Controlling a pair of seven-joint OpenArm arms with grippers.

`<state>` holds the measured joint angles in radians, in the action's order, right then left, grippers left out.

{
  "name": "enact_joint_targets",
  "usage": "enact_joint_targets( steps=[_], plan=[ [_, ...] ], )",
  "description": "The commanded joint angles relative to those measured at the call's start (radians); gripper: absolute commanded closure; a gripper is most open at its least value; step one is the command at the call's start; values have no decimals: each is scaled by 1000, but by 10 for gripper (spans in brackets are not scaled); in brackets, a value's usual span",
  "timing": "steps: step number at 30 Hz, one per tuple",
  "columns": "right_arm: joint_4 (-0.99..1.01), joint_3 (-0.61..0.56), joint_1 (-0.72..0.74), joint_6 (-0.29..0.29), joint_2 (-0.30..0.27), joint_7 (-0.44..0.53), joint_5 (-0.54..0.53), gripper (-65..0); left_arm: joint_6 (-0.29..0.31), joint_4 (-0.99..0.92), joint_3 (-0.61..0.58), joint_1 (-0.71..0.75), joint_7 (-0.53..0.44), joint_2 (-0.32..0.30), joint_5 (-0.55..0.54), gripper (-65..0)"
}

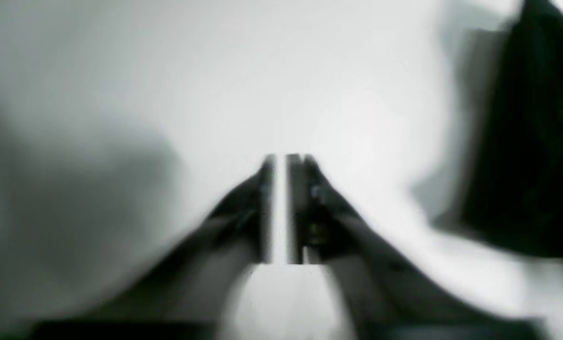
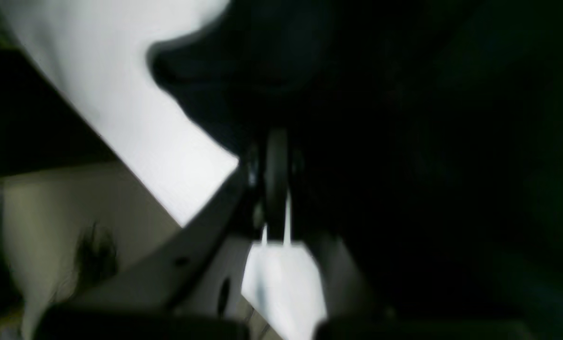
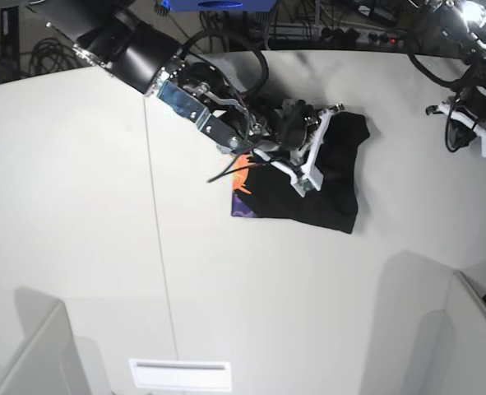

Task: Fold the T-shirt properly

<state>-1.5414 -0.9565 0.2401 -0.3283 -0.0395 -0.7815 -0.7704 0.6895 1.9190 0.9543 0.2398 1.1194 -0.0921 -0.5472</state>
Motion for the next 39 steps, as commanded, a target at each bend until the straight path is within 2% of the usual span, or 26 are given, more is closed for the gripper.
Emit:
enact_joint_targets(
  steps=[1, 3, 5, 7, 8, 10, 13, 16, 17, 24, 26, 28, 29, 32, 36, 39],
  plan=[
    [-43, 6, 20, -28, -9, 12, -4, 0, 9, 15, -18, -4, -17, -8, -18, -188],
    [-92, 6, 20, -87, -38, 12, -4, 0, 9, 17, -76, -24, -17, -8, -18, -351],
    [-135, 6, 20, -116, -72, 12, -5, 0, 9, 12, -128, -43, -17, -8, -18, -471],
    [-170, 8, 20, -117, -106, 12, -5, 0, 9, 7, -183, -70, -3, -7, -18, -566],
    [-182, 15, 18, -117, -118, 12, -5, 0, 0, 7, -202, -84, 12, -4, -20, -591],
    [-193, 41, 3, -117, -127, 12, -5, 0, -60, 3, -231, -110, 32, 16, -21, -612],
    [-198, 133, -49, -116, -130, 12, -5, 0, -116, -26, -271, -155, 34, 47, -17, -609],
    [-230, 216, -91, -116, -136, 12, -5, 0, -182, -115, -324, -187, 34, 51, -15, -609],
    [-255, 242, -106, -114, -155, 12, -5, 0, -204, -151, -346, -193, 34, 51, -15, -609],
    [-351, 371, -152, -114, -216, 12, -5, 0, -224, -290, -456, -224, 29, 51, -14, -607],
    [-353, 397, -170, -114, -225, 12, -5, 0, -262, -319, -461, -230, 29, 51, -14, -607],
    [-353, 413, -180, -114, -228, 12, -5, 0, -302, -339, -463, -237, 29, 51, -14, -586],
    [-353, 414, -181, -113, -228, 12, -5, 0, -313, -350, -463, -239, 29, 50, -14, -551],
    [-353, 414, -181, -113, -228, 12, -5, 0, -316, -382, -467, -248, 29, 50, -14, -392],
    [-353, 414, -181, -113, -228, 12, -5, 0, -317, -413, -536, -254, 29, 33, -14, -158],
    [-353, 414, -183, -113, -228, 17, -5, 0, -317, -415, -588, -254, 29, 12, -14, -26]
  ],
)
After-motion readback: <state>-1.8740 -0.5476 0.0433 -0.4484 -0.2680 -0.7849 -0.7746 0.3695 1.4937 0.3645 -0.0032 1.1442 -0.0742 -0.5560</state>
